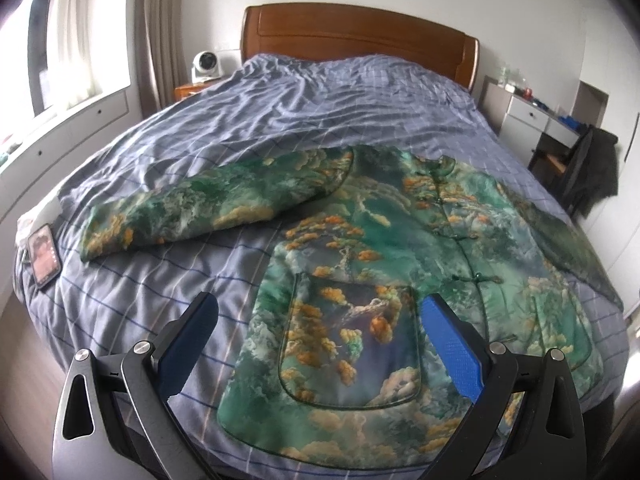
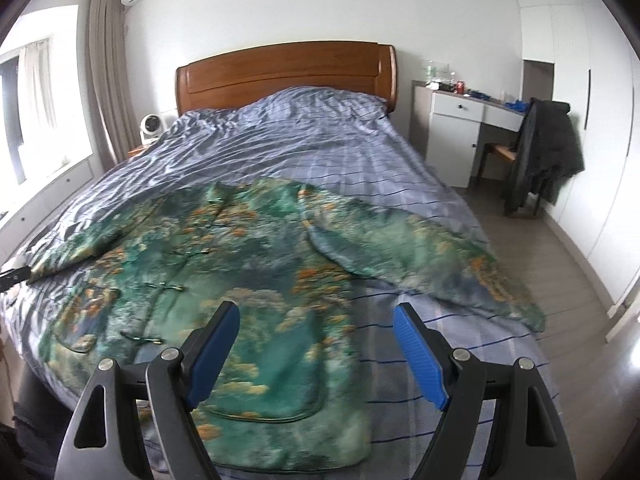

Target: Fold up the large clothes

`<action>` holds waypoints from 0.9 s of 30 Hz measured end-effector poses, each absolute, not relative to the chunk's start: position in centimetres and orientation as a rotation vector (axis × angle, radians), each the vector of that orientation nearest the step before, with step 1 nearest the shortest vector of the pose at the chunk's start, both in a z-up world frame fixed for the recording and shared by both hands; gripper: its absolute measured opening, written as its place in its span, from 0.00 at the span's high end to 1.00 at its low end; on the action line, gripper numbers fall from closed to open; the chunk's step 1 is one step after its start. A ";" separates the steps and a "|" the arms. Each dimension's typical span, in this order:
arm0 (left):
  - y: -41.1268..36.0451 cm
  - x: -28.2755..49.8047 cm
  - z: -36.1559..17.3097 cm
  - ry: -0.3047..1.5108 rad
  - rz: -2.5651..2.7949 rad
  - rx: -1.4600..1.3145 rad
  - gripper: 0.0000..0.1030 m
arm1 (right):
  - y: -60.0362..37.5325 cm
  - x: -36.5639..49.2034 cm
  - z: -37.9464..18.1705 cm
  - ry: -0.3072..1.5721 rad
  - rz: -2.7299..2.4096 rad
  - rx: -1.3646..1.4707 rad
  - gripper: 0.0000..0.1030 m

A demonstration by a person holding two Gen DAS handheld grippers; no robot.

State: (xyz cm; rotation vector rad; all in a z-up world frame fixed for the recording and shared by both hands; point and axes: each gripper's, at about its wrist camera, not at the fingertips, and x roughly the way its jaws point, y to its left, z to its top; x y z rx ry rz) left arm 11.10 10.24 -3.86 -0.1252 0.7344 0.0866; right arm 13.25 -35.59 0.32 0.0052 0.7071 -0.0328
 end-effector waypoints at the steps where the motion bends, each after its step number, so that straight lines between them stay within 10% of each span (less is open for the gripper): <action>1: 10.3 11.1 -3.8 0.735 0.090 -0.127 0.01 | -36.1 13.3 0.2 0.704 -0.051 -0.008 0.22; 17: 10.2 11.9 -3.9 0.748 0.143 -0.113 0.01 | -43.1 15.8 -2.6 0.758 -0.167 -0.052 0.22; 27: 9.6 11.9 -5.0 0.792 0.144 -0.103 0.01 | -60.4 14.1 -4.2 0.686 -0.415 0.582 0.22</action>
